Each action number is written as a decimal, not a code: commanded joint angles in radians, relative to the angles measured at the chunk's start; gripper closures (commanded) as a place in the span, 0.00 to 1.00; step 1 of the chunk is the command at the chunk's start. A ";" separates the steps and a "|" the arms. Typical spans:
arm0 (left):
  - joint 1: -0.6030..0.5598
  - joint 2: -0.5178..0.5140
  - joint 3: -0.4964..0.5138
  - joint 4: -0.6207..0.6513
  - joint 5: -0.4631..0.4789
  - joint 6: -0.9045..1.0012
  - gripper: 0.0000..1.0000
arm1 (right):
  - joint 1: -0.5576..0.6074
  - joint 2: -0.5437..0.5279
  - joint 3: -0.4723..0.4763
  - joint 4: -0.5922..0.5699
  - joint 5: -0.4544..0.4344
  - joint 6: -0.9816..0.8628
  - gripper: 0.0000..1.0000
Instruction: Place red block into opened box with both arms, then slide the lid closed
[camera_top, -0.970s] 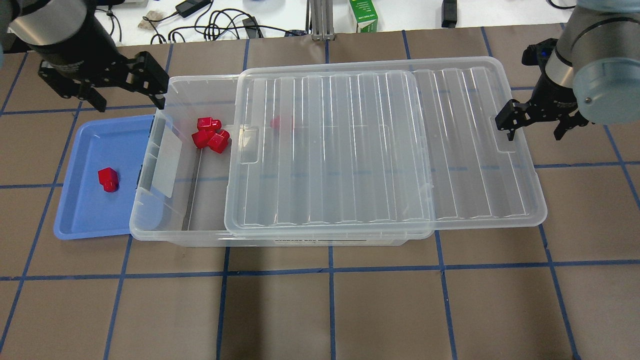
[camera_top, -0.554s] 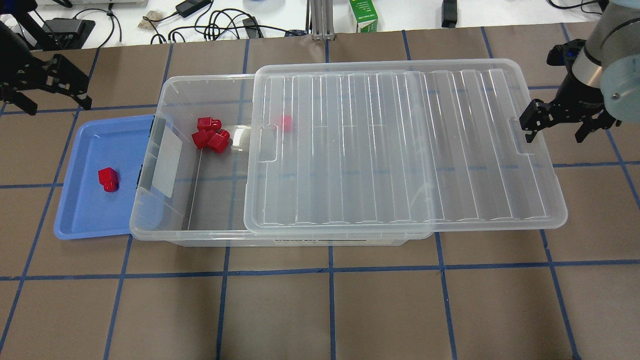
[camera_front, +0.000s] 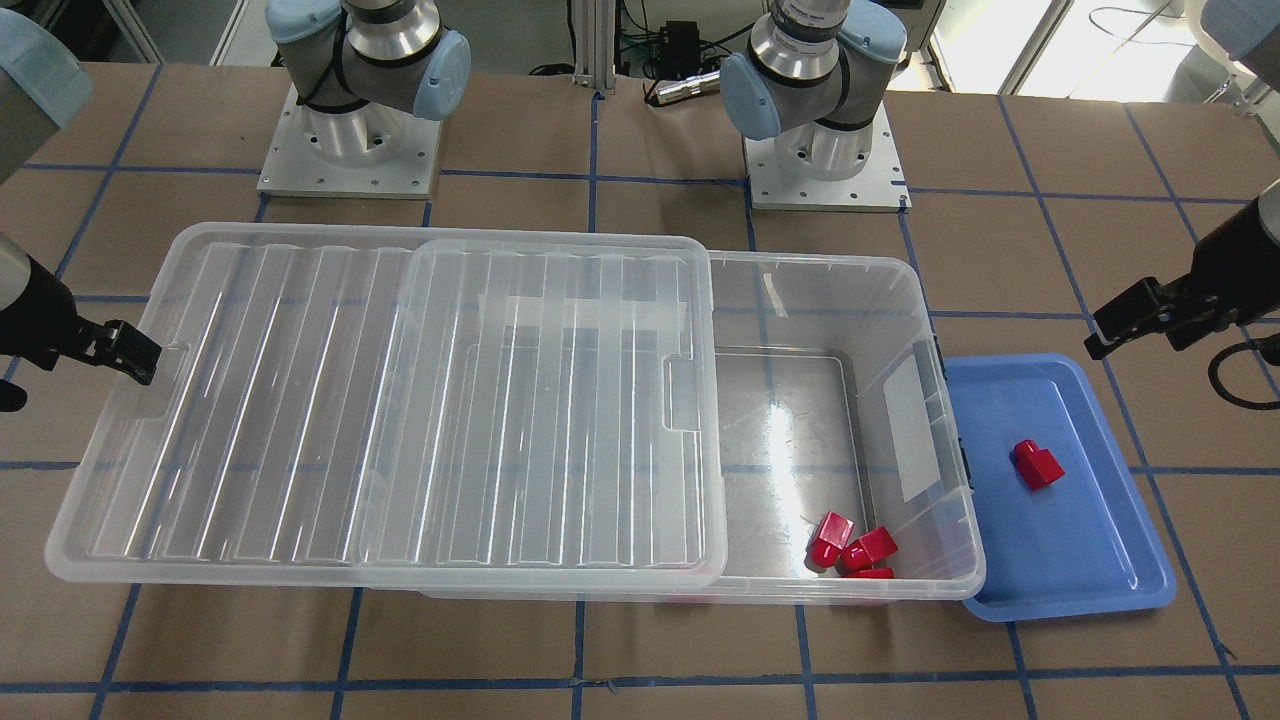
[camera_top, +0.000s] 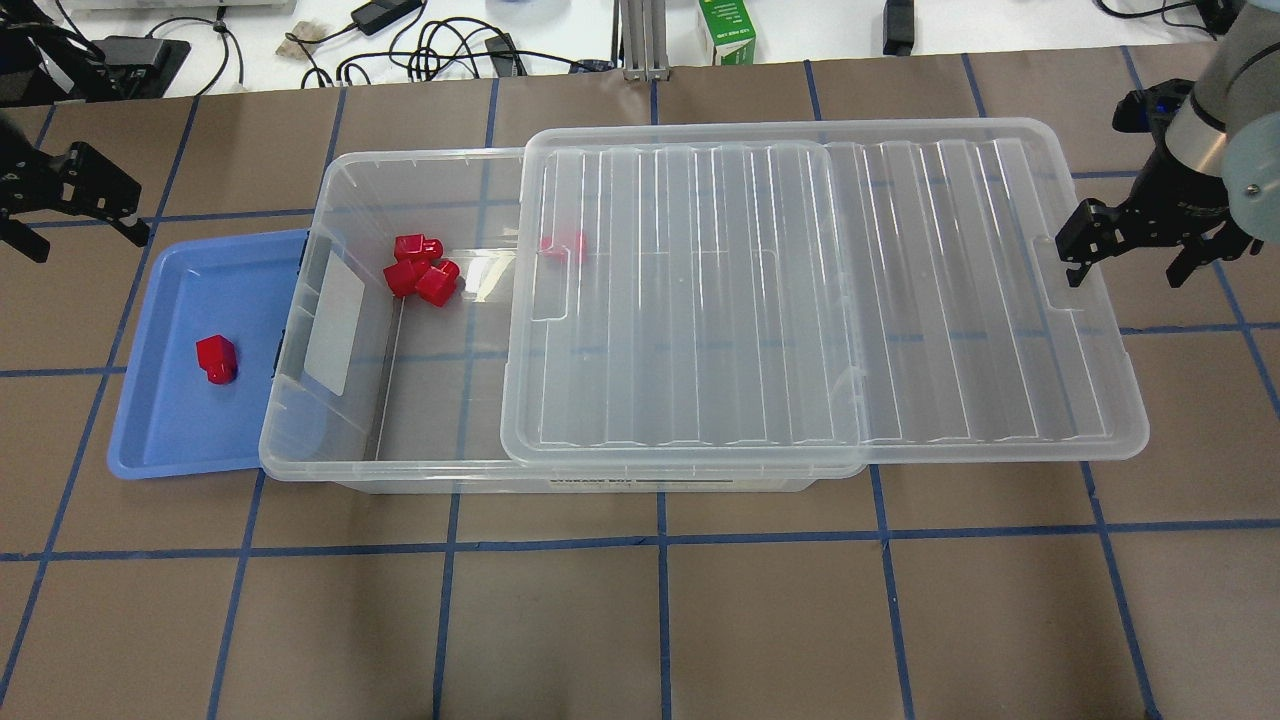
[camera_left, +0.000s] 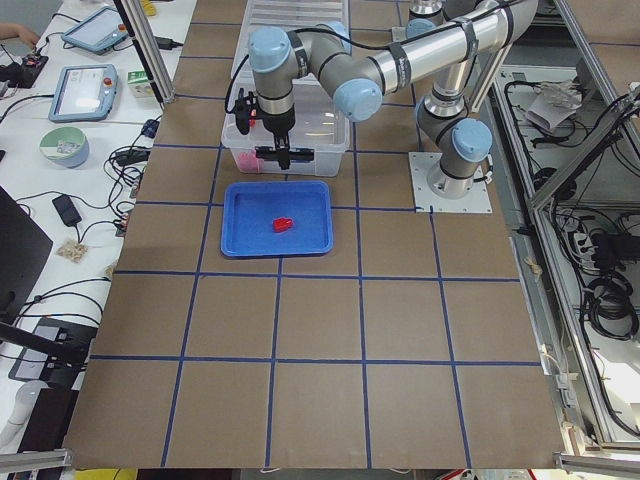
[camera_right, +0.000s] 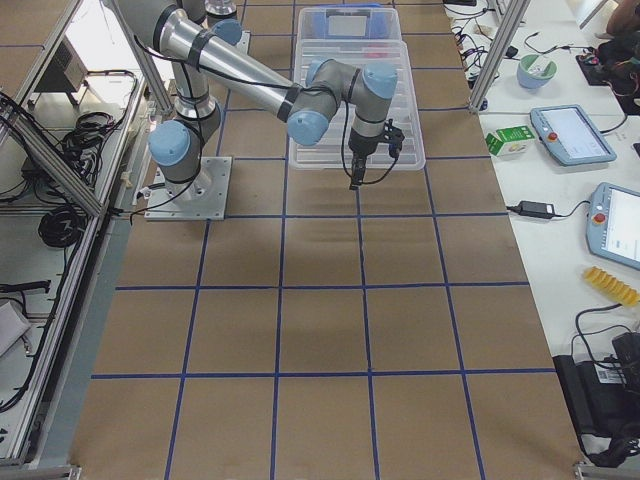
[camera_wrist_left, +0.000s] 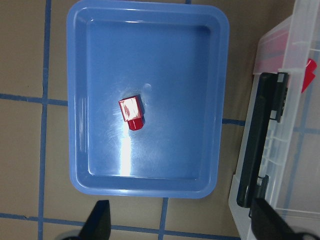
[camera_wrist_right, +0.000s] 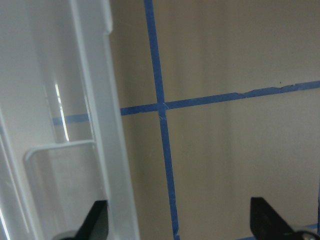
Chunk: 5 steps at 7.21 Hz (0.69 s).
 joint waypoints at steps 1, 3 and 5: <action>0.022 -0.092 -0.036 0.101 -0.047 0.054 0.00 | -0.025 -0.005 -0.001 0.003 0.000 -0.029 0.00; 0.063 -0.165 -0.119 0.305 -0.044 0.093 0.00 | -0.025 -0.009 -0.002 0.003 0.002 -0.029 0.00; 0.105 -0.209 -0.182 0.344 -0.041 0.129 0.00 | -0.013 -0.014 -0.042 0.006 0.016 -0.028 0.00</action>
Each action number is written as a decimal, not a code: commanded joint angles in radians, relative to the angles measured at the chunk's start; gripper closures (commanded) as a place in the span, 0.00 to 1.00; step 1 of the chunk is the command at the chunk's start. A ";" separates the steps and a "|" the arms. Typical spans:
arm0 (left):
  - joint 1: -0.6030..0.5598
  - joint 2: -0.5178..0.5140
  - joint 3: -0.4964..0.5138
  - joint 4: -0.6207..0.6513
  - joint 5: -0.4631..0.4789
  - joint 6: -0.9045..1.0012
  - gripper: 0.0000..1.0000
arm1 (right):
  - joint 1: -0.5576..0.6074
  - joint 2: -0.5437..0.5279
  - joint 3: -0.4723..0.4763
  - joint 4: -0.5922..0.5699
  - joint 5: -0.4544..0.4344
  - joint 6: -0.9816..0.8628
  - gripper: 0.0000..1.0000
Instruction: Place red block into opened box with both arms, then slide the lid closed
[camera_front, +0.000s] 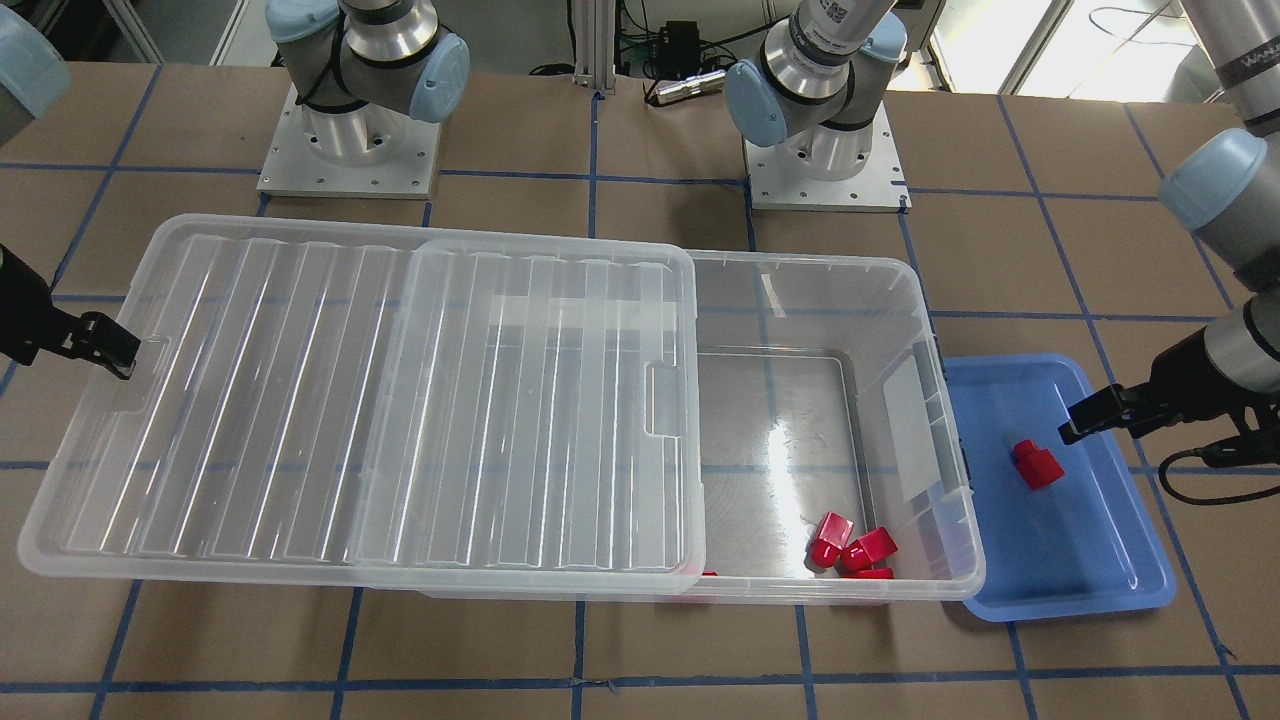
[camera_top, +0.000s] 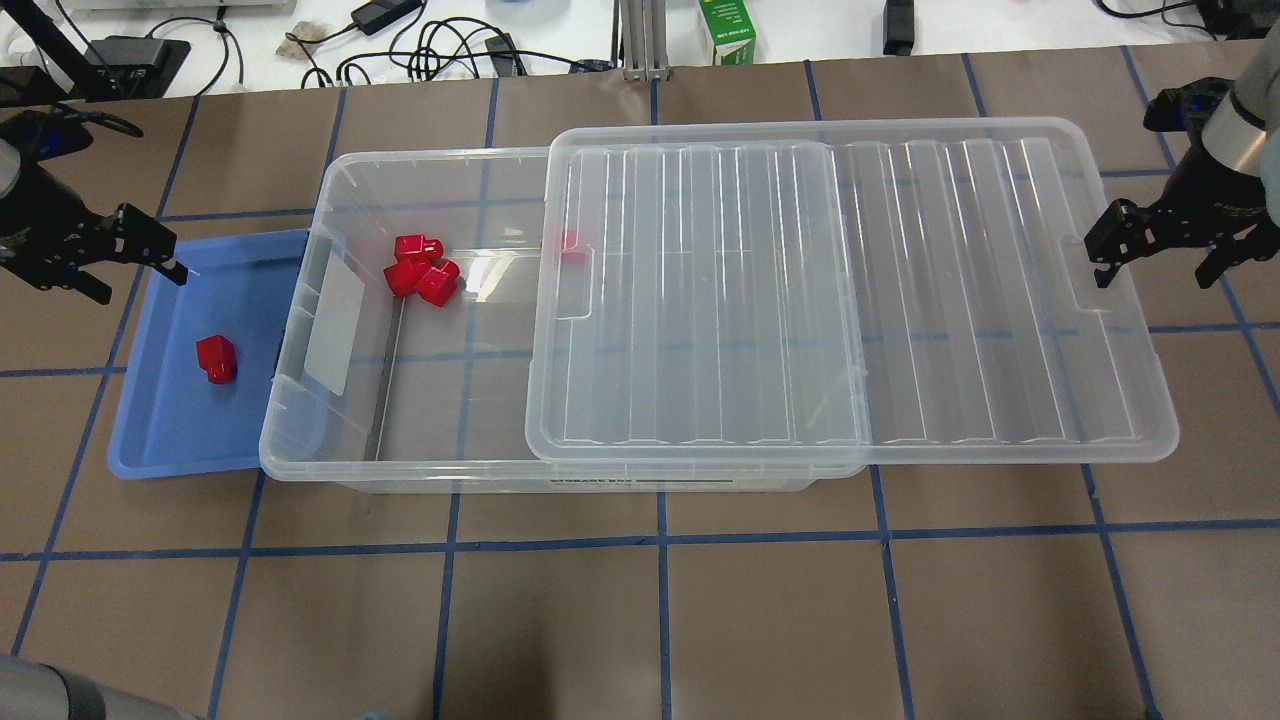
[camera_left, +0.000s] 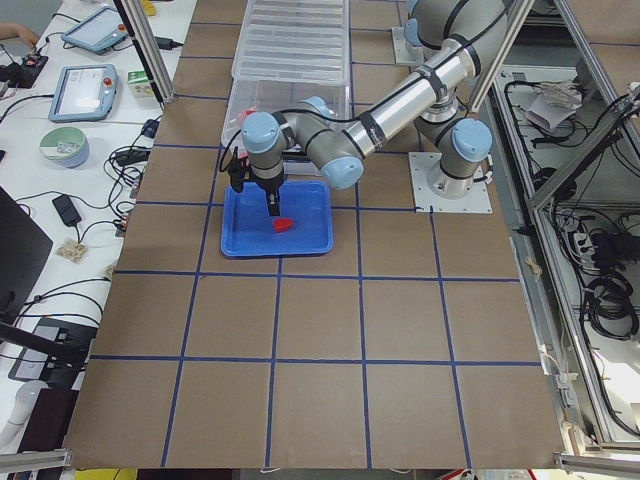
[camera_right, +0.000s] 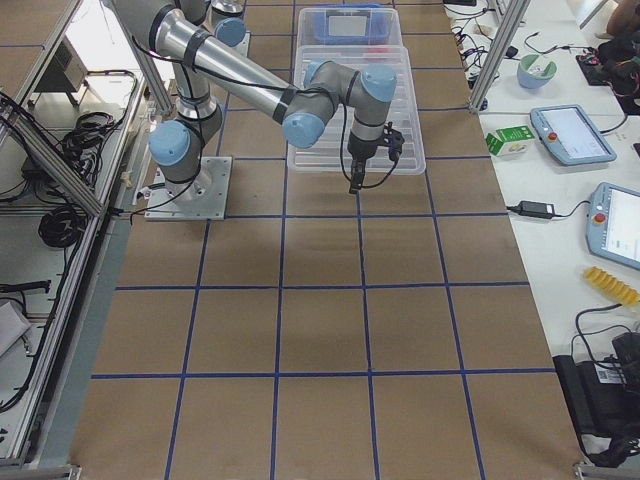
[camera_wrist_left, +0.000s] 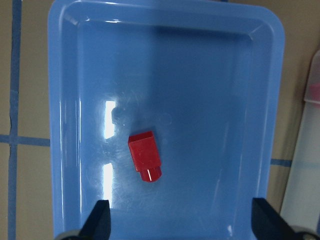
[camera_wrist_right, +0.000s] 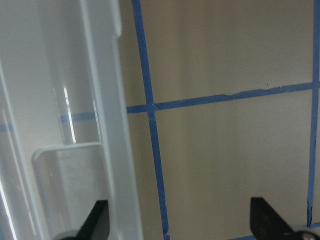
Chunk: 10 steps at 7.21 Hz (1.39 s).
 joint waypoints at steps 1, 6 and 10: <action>0.021 -0.054 -0.046 0.044 0.002 0.008 0.00 | 0.020 -0.003 -0.048 0.014 0.008 0.001 0.00; -0.014 -0.125 -0.102 0.160 0.006 -0.077 0.21 | 0.277 -0.050 -0.313 0.332 0.131 0.293 0.00; -0.022 -0.113 -0.075 0.163 0.066 -0.064 0.99 | 0.471 -0.113 -0.316 0.340 0.145 0.498 0.00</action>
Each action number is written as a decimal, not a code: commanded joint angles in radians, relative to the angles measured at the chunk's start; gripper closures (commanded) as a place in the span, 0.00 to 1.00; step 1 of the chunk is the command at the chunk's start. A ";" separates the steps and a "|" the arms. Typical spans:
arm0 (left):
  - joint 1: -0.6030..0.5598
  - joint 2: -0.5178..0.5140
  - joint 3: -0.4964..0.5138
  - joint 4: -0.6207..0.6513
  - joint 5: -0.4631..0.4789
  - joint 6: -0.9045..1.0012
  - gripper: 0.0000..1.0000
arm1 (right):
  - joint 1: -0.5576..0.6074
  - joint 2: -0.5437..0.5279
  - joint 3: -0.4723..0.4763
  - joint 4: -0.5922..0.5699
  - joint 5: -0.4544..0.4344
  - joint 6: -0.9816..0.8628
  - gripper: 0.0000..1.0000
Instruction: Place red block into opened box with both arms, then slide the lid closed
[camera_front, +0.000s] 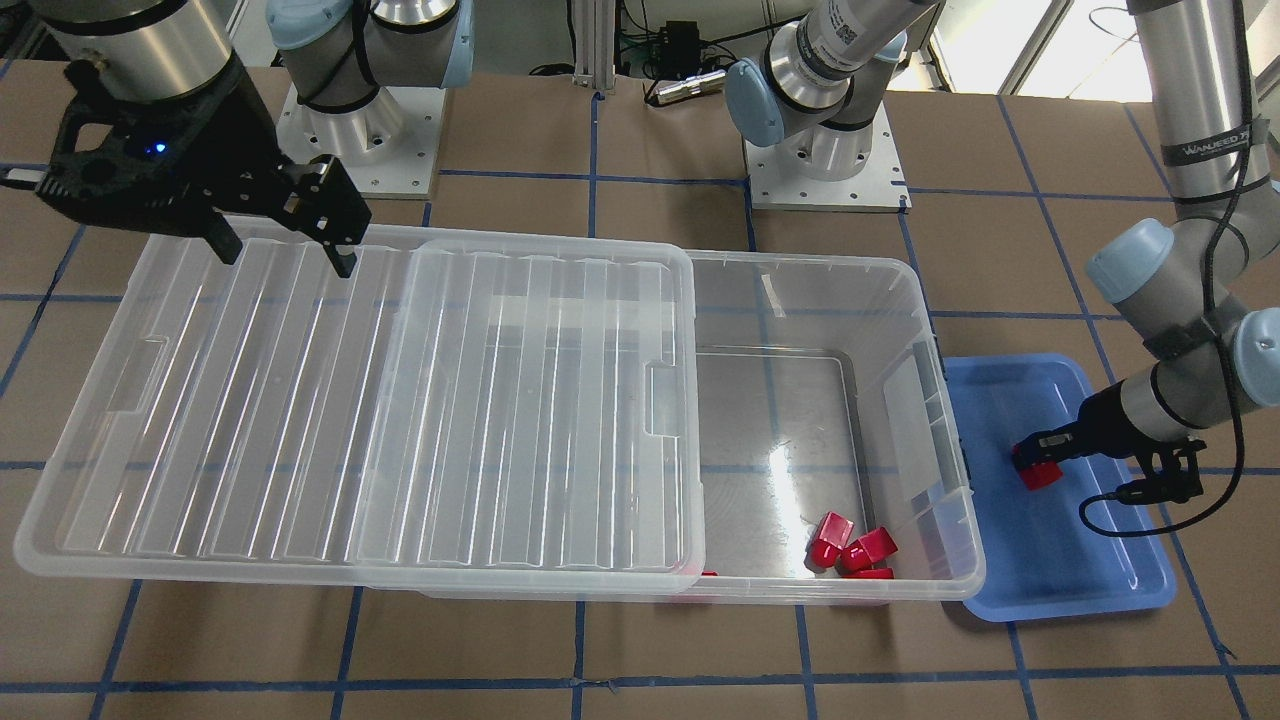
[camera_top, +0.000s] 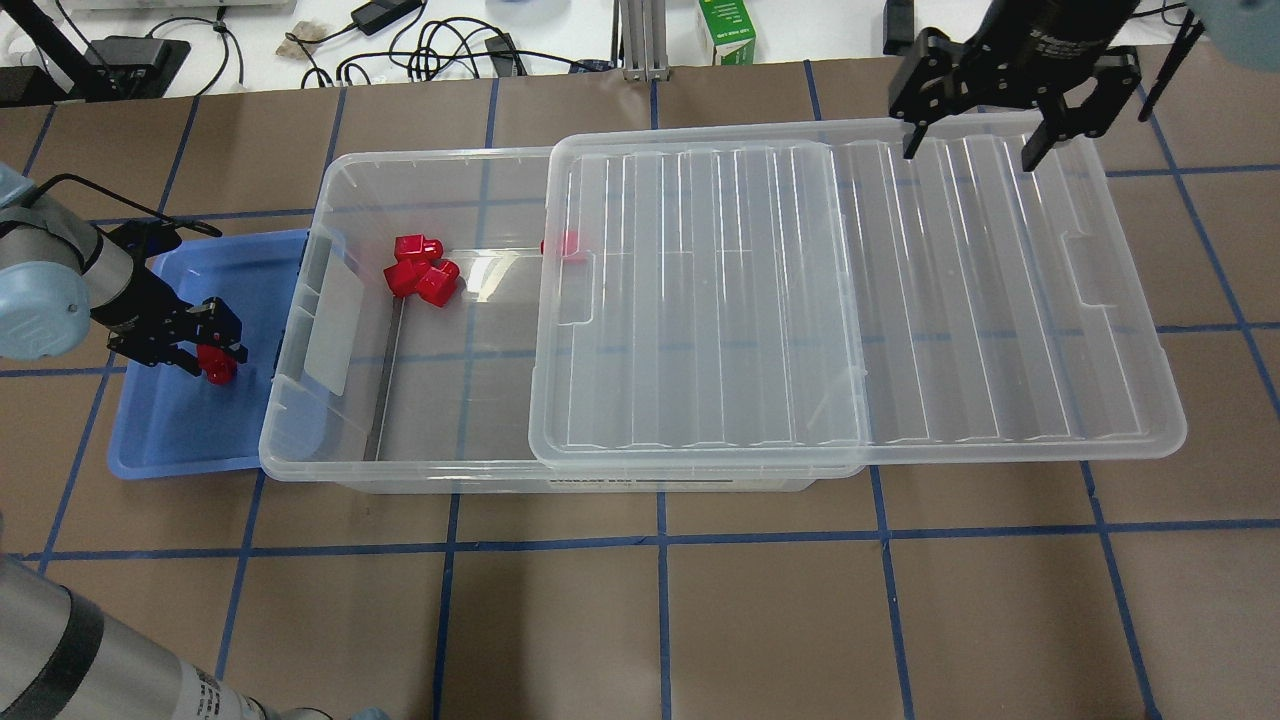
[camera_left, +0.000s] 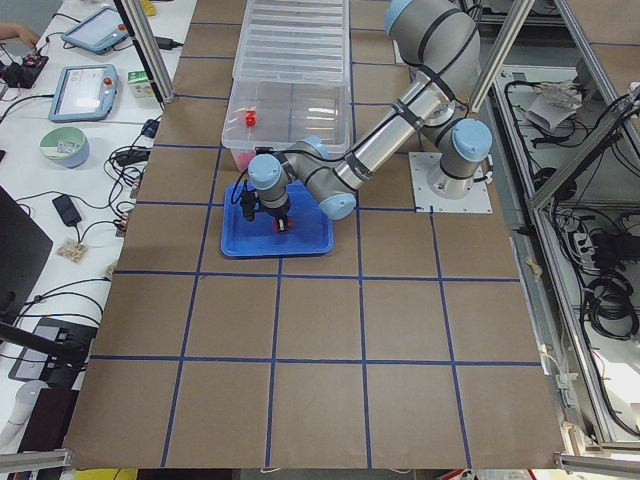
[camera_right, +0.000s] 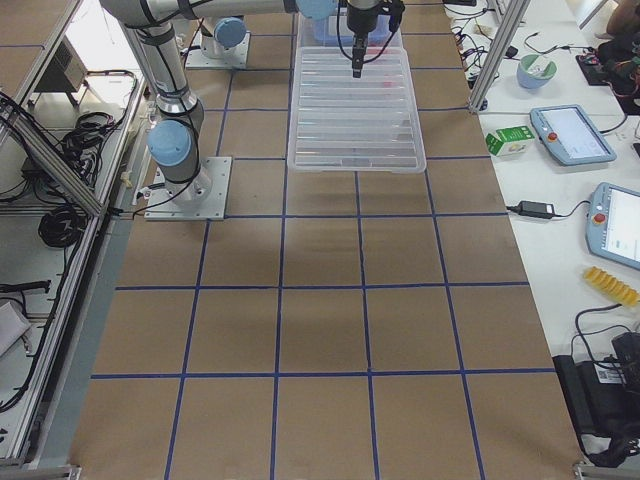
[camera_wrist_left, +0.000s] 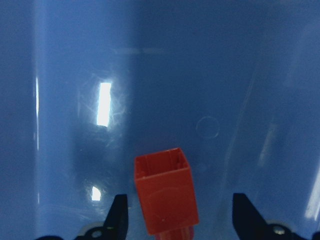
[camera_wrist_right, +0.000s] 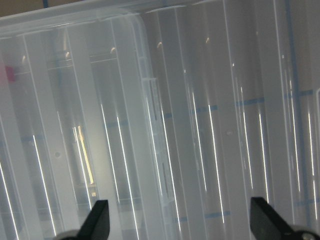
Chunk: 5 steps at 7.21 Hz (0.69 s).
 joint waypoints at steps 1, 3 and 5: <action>-0.018 0.020 0.050 -0.019 0.047 0.001 1.00 | 0.031 -0.011 0.007 0.002 -0.023 0.004 0.00; -0.073 0.100 0.198 -0.225 0.050 -0.001 1.00 | 0.031 -0.011 0.012 0.000 -0.047 0.003 0.00; -0.142 0.181 0.349 -0.454 0.038 -0.018 1.00 | 0.031 -0.009 0.012 -0.001 -0.049 0.000 0.00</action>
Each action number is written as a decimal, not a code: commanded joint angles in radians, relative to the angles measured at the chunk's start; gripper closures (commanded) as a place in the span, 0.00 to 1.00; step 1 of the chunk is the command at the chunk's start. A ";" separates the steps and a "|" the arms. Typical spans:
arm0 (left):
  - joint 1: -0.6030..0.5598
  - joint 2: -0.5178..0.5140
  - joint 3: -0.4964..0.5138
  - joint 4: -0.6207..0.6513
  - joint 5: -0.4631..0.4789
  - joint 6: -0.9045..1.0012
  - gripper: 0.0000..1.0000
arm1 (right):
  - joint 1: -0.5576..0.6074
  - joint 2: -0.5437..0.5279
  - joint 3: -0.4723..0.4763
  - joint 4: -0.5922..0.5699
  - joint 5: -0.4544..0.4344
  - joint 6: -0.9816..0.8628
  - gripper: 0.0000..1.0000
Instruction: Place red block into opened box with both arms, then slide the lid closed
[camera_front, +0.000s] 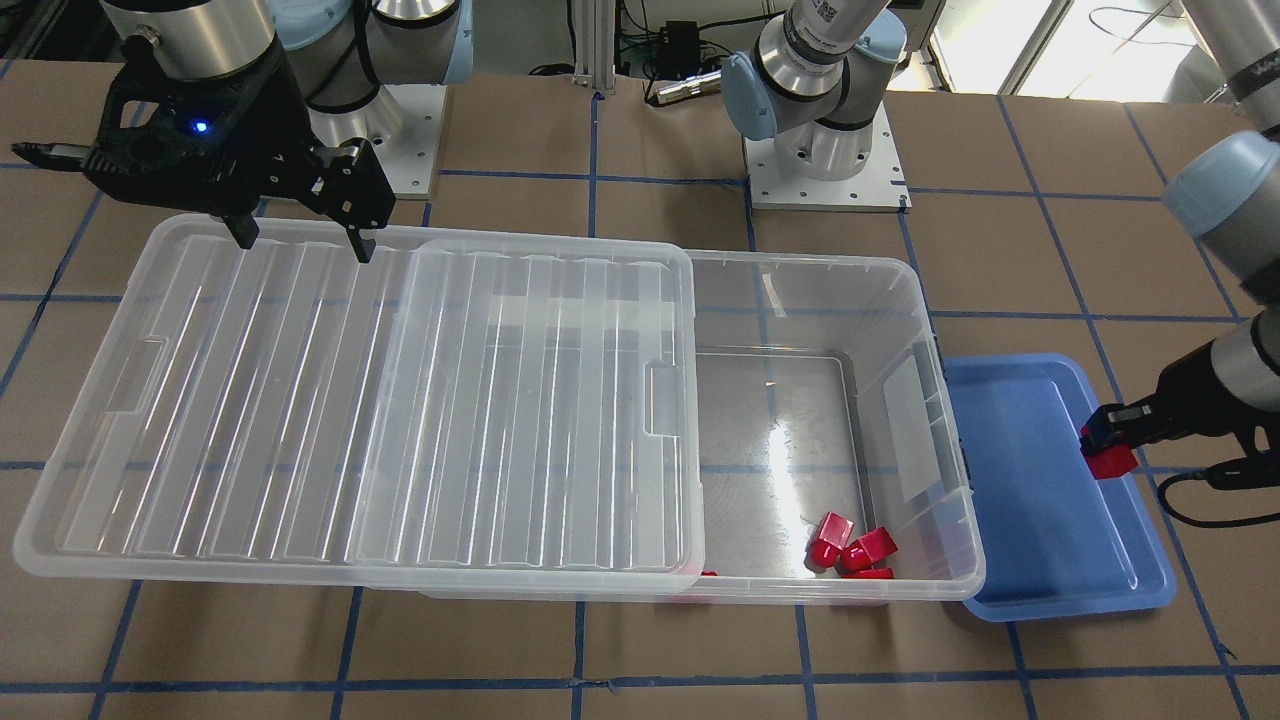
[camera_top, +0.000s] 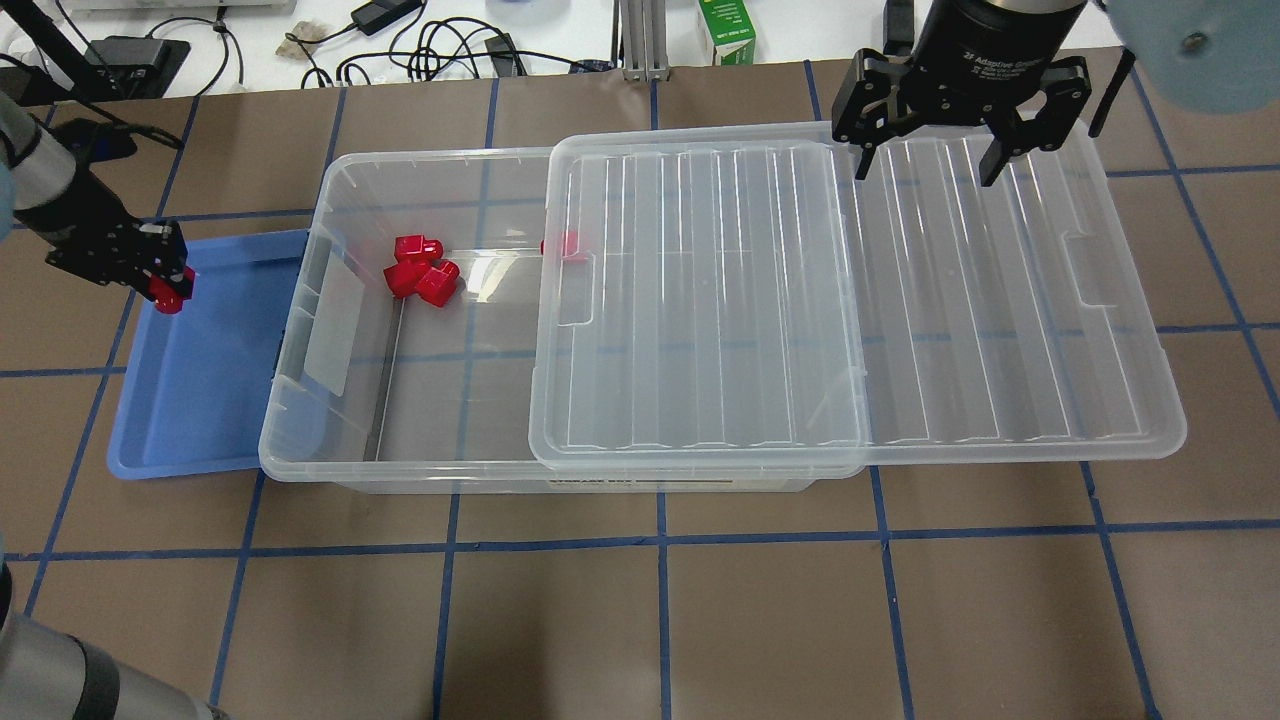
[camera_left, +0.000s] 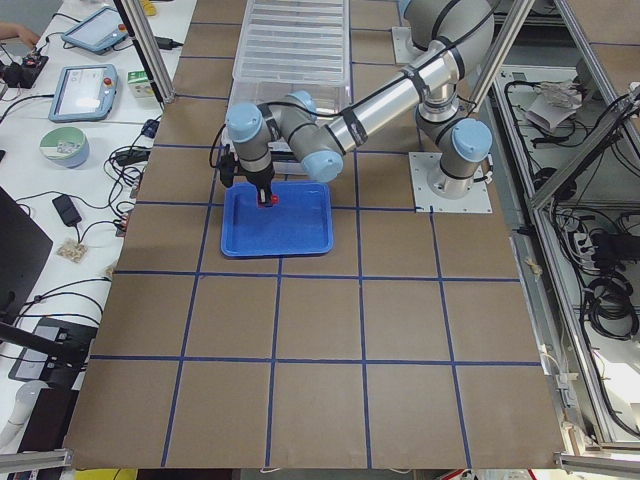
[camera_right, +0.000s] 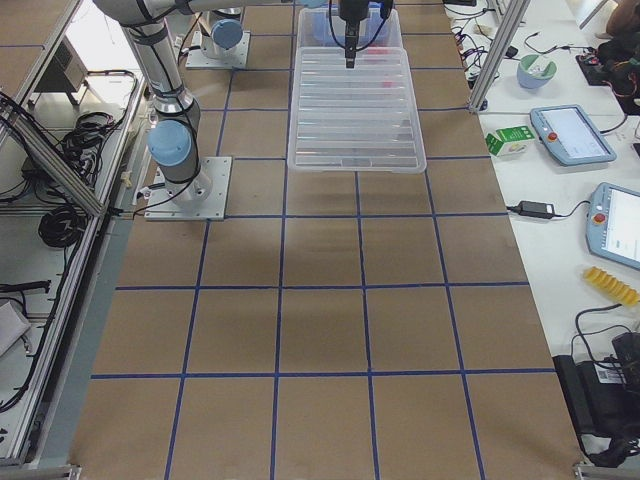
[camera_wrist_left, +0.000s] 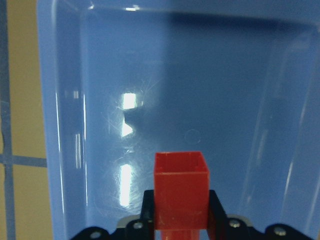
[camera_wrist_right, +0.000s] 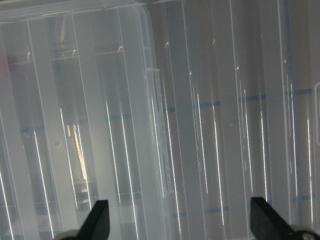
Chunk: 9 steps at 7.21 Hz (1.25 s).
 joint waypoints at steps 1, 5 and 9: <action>-0.140 0.097 0.096 -0.139 -0.015 -0.072 1.00 | -0.001 0.002 0.001 -0.001 -0.001 -0.003 0.00; -0.354 0.155 -0.081 -0.124 -0.036 -0.238 1.00 | -0.003 0.000 -0.001 0.001 -0.002 -0.004 0.00; -0.460 0.121 -0.269 0.177 -0.023 -0.287 1.00 | -0.011 0.002 -0.001 0.001 -0.001 -0.004 0.00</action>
